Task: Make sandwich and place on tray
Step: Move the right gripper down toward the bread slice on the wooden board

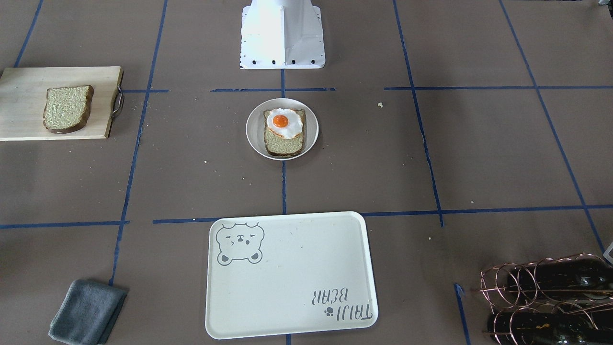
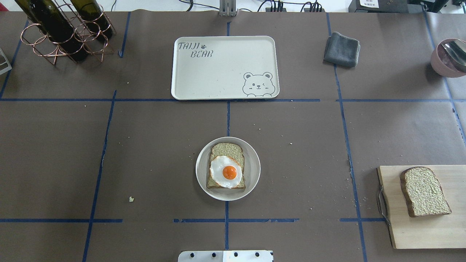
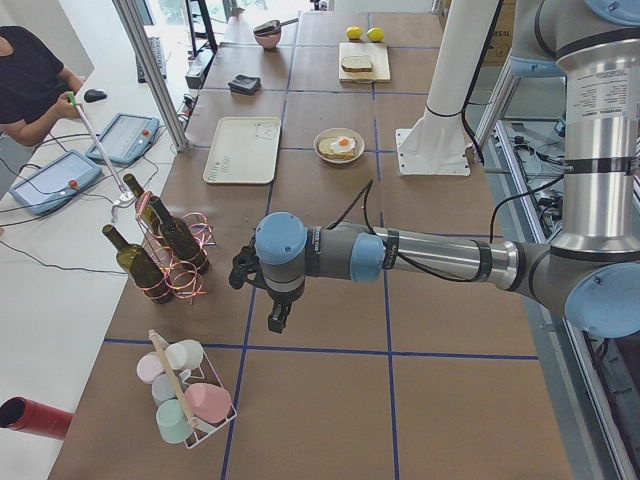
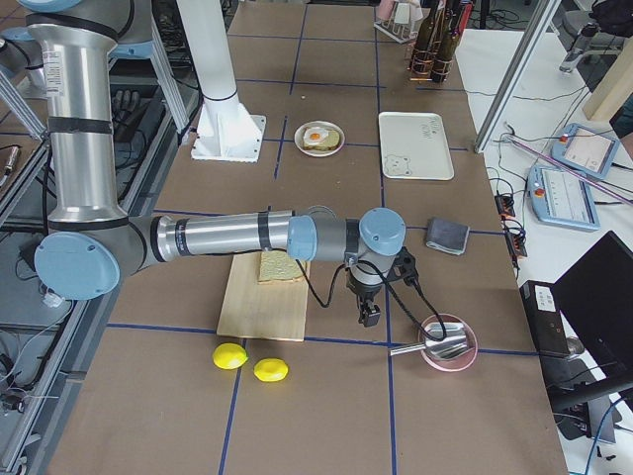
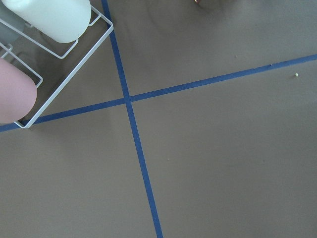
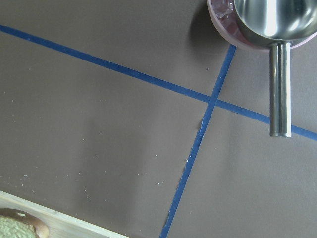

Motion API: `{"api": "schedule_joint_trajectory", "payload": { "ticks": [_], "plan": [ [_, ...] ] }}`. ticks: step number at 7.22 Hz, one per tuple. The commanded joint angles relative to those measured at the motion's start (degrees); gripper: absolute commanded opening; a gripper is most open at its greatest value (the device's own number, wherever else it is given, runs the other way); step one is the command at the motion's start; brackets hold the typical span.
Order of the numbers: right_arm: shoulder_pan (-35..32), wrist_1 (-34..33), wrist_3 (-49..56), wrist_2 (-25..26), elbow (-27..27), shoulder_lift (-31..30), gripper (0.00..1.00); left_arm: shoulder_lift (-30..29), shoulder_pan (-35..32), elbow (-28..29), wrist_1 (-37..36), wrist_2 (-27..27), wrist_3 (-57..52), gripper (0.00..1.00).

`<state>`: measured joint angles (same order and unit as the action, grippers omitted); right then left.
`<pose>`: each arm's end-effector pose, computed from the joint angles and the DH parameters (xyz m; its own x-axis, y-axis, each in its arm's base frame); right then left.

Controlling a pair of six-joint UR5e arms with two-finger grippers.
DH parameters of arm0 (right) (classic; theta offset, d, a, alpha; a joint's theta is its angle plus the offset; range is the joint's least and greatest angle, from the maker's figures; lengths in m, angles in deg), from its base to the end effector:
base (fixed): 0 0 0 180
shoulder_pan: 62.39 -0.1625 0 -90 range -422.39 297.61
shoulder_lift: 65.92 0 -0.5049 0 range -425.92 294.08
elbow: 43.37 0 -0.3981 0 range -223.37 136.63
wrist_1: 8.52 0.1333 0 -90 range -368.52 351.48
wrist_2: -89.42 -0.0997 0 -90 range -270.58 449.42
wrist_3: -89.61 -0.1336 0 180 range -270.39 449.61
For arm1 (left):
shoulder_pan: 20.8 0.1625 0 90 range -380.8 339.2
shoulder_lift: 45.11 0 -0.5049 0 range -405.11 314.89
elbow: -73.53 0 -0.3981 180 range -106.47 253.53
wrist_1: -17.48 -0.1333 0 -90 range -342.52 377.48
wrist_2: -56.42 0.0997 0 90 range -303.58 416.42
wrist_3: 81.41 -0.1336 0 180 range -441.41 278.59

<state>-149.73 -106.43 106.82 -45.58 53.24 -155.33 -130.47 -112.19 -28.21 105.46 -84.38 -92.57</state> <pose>0.0156 -0.4999 0.7132 0.6614 -0.3185 0.6791 0.2534 0.9470 0.1974 -0.0409 -0.4601 0.6918 0.6262 0.2450 -0.7402 -0.0989 0.9666 0.2363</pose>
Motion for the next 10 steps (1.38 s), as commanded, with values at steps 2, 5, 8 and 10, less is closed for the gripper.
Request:
{"api": "schedule_joint_trajectory", "payload": {
  "ticks": [2,5,8,10],
  "plan": [
    [0.85,0.09,0.27,-0.35,0.5,0.12,1.0,0.82,-0.19,-2.15,0.44,4.12,-0.79,1.0],
    [3.39,8.73,0.1,-3.14,0.34,-2.84,1.0,0.91,-0.19,-2.06,0.44,4.12,1.57,1.0],
    [6.64,20.55,-17.29,-14.99,1.99,-8.39,1.0,1.08,-0.02,0.75,1.58,3.51,1.14,1.0],
    [16.54,40.64,-43.68,-9.79,5.96,-18.1,1.0,1.17,-0.01,0.58,5.59,3.51,1.23,1.0]
  ]
}}
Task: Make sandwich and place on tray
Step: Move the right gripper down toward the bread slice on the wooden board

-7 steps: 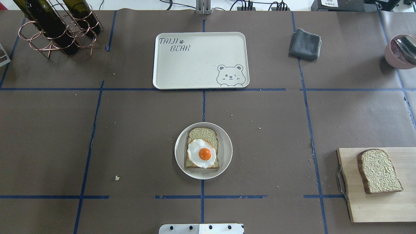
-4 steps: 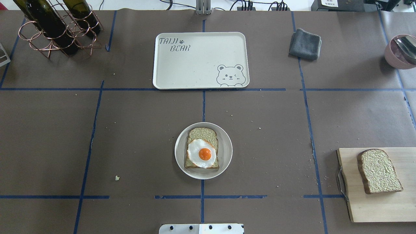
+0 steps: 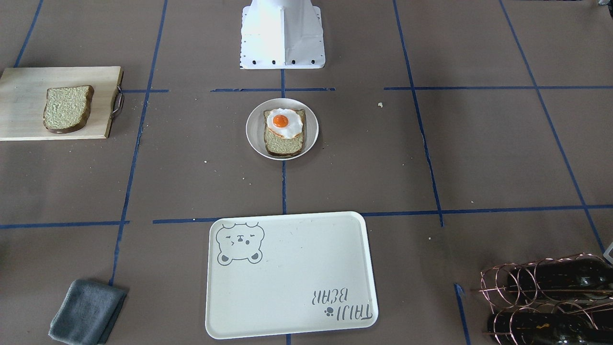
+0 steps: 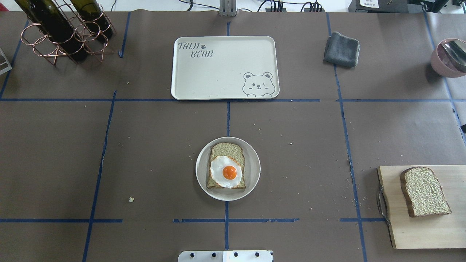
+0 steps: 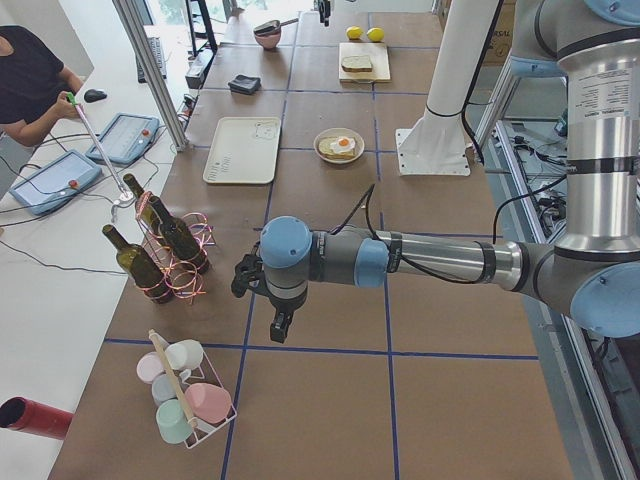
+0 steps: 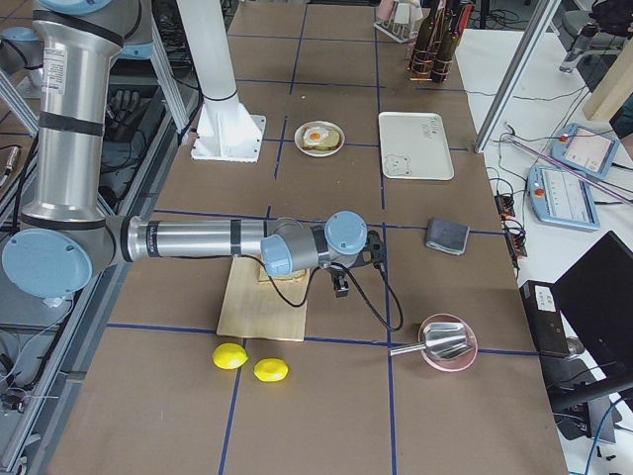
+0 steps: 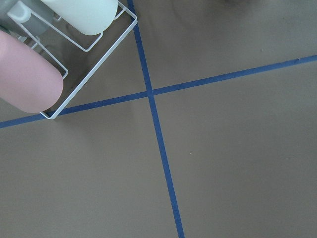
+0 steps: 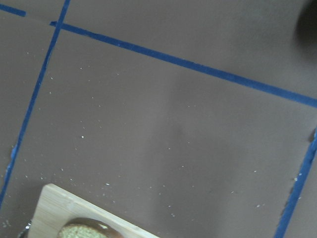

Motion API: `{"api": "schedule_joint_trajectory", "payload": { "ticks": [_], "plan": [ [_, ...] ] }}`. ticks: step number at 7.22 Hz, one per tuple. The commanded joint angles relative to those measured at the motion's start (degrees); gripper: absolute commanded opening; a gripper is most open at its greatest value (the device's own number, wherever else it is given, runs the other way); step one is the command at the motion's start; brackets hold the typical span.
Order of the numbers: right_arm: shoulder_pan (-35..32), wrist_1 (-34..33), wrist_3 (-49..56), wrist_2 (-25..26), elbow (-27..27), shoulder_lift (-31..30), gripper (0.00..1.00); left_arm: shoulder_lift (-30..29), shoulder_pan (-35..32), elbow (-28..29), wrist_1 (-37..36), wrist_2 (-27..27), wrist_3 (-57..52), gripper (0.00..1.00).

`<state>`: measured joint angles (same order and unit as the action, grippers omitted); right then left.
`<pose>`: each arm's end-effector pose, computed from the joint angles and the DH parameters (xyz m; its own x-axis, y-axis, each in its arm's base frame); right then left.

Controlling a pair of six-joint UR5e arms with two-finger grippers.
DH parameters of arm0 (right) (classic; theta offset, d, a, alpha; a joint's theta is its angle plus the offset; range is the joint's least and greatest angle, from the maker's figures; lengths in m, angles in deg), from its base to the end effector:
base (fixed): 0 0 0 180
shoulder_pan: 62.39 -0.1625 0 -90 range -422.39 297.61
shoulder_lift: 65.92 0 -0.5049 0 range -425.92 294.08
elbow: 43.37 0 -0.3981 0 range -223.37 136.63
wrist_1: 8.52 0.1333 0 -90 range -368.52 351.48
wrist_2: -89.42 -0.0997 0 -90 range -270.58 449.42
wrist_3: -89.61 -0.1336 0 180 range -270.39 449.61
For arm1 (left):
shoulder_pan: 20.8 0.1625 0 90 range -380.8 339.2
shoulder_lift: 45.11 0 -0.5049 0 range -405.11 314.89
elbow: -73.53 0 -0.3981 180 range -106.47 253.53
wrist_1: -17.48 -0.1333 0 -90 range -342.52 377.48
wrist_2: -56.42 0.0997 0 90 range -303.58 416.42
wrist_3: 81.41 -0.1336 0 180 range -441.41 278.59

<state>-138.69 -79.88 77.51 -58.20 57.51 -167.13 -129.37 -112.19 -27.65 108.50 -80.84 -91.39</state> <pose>-0.0789 -0.4101 0.6967 0.4944 -0.1827 0.8498 0.1240 0.9825 0.1391 -0.0462 -0.4541 0.7060 0.6744 0.2373 -0.6992 -0.0942 0.9669 0.2373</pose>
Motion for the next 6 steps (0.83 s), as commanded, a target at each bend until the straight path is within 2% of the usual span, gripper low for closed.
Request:
{"api": "schedule_joint_trajectory", "payload": {
  "ticks": [1,2,5,6],
  "plan": [
    [10.85,25.37,-22.1,8.52,1.59,-10.98,1.0,0.07,-0.01,-0.07,3.8,-0.02,0.13,1.0],
    [16.03,28.53,-33.32,10.58,1.51,-11.2,1.0,0.07,-0.01,-0.07,3.81,-0.02,0.22,1.0],
    [24.58,33.82,-40.53,19.71,1.24,-13.05,0.96,0.07,0.07,-0.33,3.9,-0.02,0.13,1.0],
    [25.74,35.92,-41.77,20.52,-0.59,-13.05,0.93,0.07,-0.01,-0.42,3.9,-0.02,0.04,1.0]
  ]
}}
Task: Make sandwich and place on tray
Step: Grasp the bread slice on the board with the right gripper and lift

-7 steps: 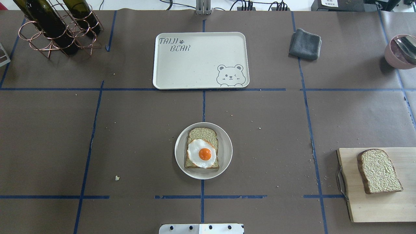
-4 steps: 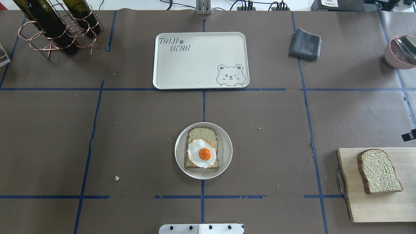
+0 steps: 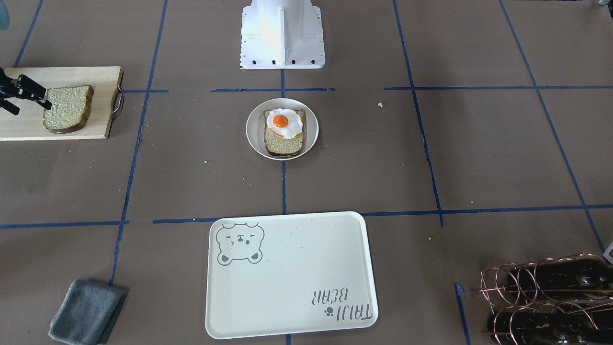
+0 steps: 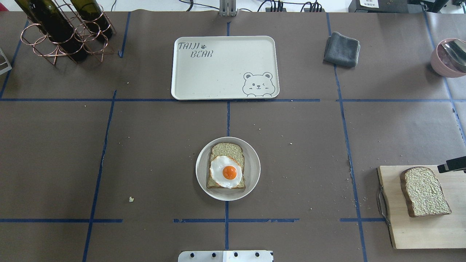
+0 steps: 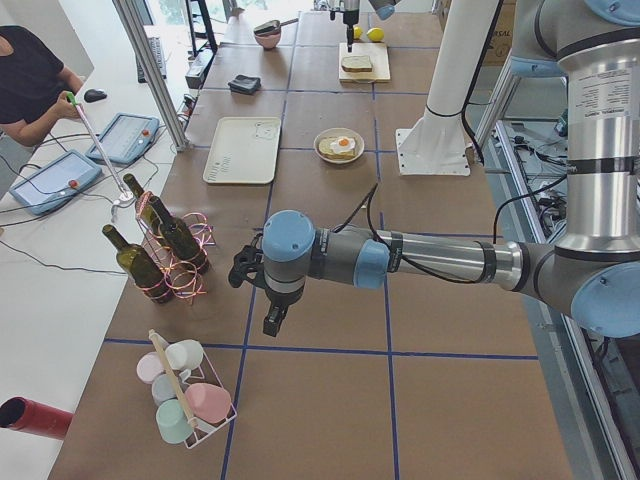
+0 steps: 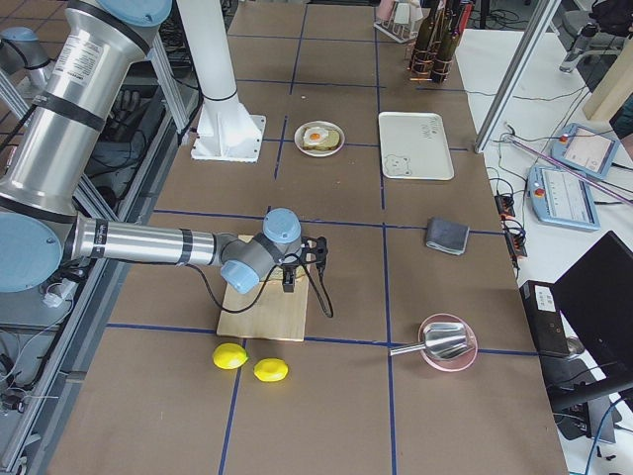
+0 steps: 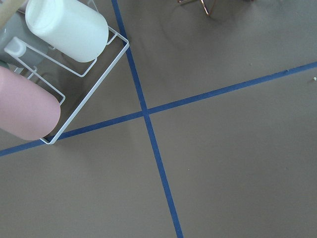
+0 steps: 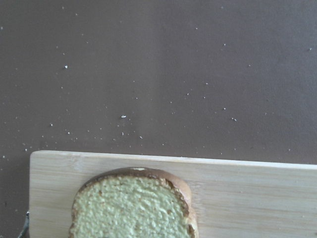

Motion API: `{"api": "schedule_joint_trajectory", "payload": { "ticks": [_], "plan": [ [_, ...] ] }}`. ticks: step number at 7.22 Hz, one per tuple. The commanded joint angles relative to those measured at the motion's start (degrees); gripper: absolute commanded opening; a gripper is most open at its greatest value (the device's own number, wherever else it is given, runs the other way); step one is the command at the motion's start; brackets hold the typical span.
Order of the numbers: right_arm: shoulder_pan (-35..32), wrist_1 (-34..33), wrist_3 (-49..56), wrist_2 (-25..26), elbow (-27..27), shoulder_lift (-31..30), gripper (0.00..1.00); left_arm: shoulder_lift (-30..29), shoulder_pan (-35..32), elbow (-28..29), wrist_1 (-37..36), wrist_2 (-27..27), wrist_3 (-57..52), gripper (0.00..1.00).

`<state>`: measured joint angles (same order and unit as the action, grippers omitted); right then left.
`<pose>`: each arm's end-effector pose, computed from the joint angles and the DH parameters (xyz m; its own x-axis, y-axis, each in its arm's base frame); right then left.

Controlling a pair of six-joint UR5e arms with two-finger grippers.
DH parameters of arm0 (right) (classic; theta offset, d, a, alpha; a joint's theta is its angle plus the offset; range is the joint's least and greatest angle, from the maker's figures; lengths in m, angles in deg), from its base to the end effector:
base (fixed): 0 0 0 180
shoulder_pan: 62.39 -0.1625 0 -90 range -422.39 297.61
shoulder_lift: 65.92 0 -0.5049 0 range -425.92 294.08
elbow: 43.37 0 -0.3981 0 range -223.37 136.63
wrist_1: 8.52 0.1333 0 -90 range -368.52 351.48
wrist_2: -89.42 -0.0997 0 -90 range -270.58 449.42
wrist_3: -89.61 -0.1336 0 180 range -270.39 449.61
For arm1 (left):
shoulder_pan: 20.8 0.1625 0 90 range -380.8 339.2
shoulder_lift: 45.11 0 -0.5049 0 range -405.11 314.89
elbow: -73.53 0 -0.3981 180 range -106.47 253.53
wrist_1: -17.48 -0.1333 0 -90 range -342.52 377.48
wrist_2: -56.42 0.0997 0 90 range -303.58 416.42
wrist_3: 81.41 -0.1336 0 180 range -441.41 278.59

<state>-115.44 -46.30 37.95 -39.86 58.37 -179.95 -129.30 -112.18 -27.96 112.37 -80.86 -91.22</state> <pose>-0.1572 -0.2900 0.7237 0.5938 -0.0094 0.8046 -0.0077 0.9998 0.0174 -0.0462 -0.4587 0.6962 0.6755 0.2841 -0.6804 -0.0928 0.9482 0.3038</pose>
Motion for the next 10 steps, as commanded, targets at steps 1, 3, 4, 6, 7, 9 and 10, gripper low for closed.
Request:
{"api": "schedule_joint_trajectory", "payload": {
  "ticks": [1,3,4,6,7,9,10],
  "plan": [
    [3.46,6.63,-2.92,2.19,-5.72,-0.23,0.88,-0.09,-0.02,-0.11,0.03,0.0,-0.12,1.0],
    [5.13,13.6,-11.39,1.84,-7.97,0.12,0.57,0.0,-0.02,-0.28,0.12,0.0,-0.21,1.0],
    [5.58,13.61,-12.15,1.76,-6.4,0.21,0.34,0.0,-0.02,-0.28,0.12,0.09,-0.21,1.0],
    [6.37,13.53,-12.15,1.84,-4.97,-0.22,0.0,0.0,-0.11,-0.2,0.21,0.0,-0.21,1.0],
    [6.46,13.53,-12.07,1.84,-4.98,-0.31,0.0,0.0,-0.11,0.15,0.21,0.09,-0.21,1.0],
    [6.46,13.7,-12.07,2.02,-4.54,-0.31,0.0,0.0,-0.11,0.16,0.21,0.0,-0.21,1.0],
    [6.37,15.27,-11.98,1.67,-3.75,-0.31,0.0,0.0,-0.11,0.16,0.21,0.0,-0.12,1.0]
  ]
}}
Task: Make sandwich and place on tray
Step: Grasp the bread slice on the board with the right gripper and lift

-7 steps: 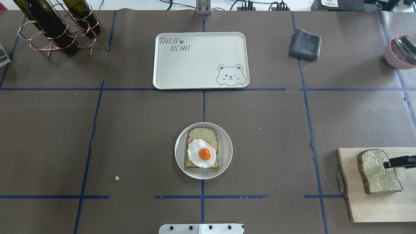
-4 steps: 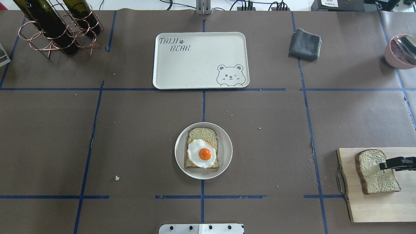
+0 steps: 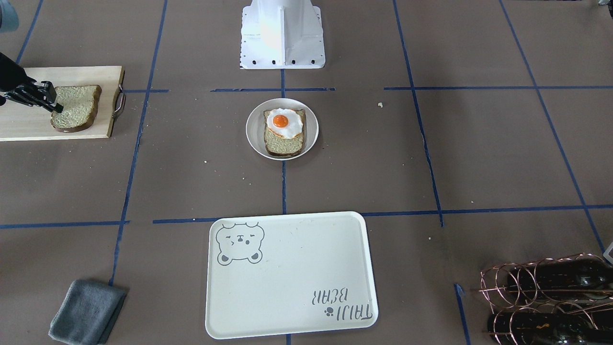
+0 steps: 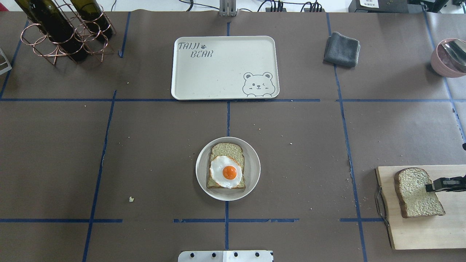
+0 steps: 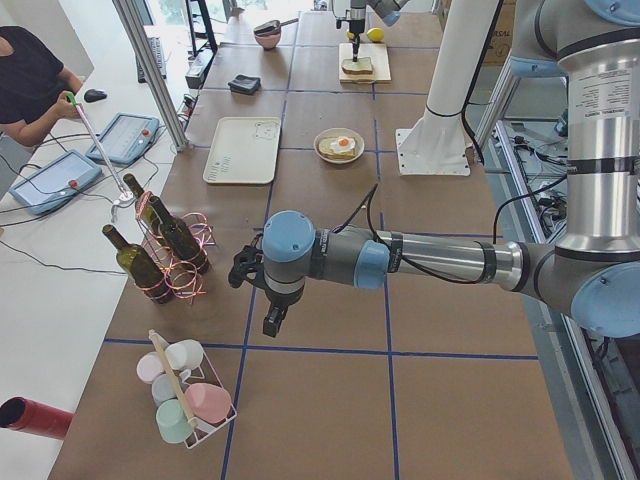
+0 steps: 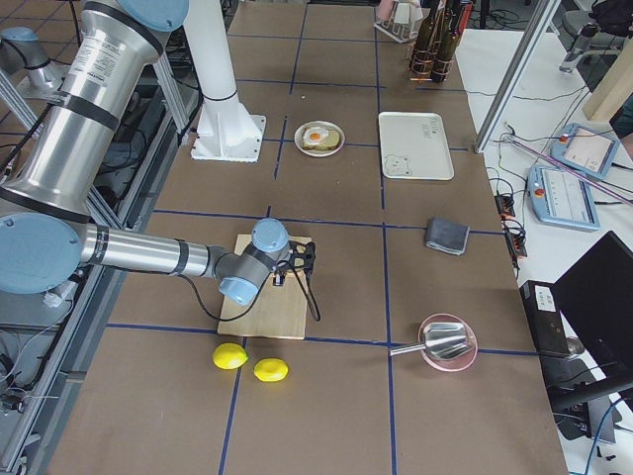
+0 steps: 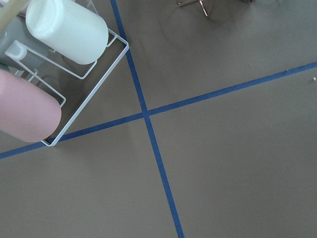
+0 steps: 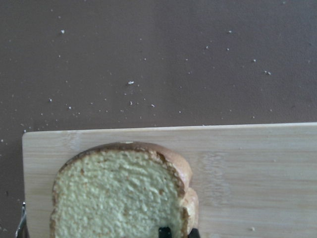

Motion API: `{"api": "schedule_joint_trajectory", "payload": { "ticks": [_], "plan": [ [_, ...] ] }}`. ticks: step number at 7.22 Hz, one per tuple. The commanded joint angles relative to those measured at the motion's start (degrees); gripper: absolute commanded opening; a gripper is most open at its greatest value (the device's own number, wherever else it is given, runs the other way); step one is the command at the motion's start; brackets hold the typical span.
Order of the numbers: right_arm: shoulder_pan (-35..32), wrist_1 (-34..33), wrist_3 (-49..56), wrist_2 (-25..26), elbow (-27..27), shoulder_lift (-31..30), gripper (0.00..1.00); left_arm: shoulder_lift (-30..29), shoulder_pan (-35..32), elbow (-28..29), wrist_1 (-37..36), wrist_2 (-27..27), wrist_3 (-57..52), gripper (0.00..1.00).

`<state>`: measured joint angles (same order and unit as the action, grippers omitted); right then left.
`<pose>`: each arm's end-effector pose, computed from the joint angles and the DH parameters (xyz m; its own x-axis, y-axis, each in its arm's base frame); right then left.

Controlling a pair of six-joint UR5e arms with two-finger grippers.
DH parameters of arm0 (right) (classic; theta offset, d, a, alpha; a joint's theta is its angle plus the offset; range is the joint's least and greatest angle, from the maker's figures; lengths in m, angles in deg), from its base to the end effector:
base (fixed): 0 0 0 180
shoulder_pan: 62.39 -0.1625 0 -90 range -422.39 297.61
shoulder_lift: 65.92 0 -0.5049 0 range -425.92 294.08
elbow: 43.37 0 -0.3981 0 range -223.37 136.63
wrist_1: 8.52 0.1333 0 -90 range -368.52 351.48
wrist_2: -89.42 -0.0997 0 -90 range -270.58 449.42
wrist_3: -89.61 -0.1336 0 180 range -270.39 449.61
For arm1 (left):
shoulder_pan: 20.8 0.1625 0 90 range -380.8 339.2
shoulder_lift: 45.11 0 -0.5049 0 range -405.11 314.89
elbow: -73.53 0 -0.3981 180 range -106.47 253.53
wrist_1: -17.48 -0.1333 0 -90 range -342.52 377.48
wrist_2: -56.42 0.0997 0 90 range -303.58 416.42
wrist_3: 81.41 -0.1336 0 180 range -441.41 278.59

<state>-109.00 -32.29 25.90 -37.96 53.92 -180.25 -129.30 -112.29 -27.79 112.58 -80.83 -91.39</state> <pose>-0.1806 -0.2670 0.7331 0.5185 0.0361 0.8543 -0.0359 0.9991 -0.0205 -0.0471 -0.4588 0.6974 0.6762 0.2860 -0.6789 -0.0930 0.9473 0.3064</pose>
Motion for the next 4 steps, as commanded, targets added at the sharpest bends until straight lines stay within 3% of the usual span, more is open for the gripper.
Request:
{"api": "schedule_joint_trajectory", "payload": {
  "ticks": [1,4],
  "plan": [
    [-0.16,2.32,-0.1,-0.41,1.4,-0.18,0.0,0.0,0.0,-0.11,0.09,-0.03,-0.04,1.0],
    [-0.33,9.07,-2.63,-3.55,1.84,-0.36,0.0,0.0,0.0,-0.46,0.09,-0.03,-0.04,1.0]
  ]
}}
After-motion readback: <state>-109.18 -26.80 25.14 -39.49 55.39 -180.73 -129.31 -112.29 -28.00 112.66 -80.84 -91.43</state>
